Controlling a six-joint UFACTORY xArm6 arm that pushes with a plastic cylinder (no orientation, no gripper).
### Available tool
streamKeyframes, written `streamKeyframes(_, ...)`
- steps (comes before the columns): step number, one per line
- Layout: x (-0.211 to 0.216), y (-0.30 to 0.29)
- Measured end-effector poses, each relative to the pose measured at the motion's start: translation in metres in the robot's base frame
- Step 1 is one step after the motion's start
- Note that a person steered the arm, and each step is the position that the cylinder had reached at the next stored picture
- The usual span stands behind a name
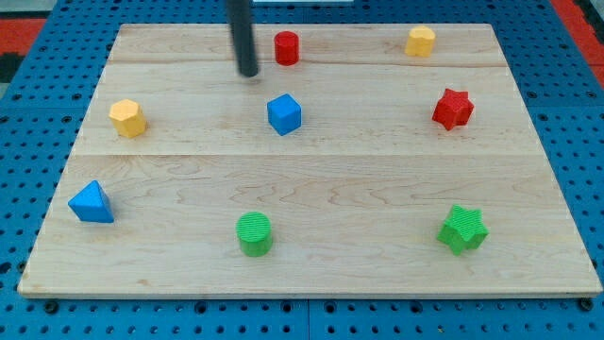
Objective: Keep red circle and yellow heart diagonal to each other
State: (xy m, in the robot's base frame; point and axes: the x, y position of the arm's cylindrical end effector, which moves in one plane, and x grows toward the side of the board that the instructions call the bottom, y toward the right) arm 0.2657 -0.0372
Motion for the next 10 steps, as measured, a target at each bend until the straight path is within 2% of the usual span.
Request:
streamKeyframes(1, -0.034, 0.061)
streamKeyframes(2, -0.061, 0.080)
streamKeyframes(3, -0.072, 0.150)
streamKeyframes(5, -0.073, 0.165)
streamKeyframes(6, -0.055, 0.201)
streamKeyframes(8, -0.050, 0.261)
streamKeyframes(9, 0.004, 0.181)
streamKeyframes(10, 0.044, 0.153)
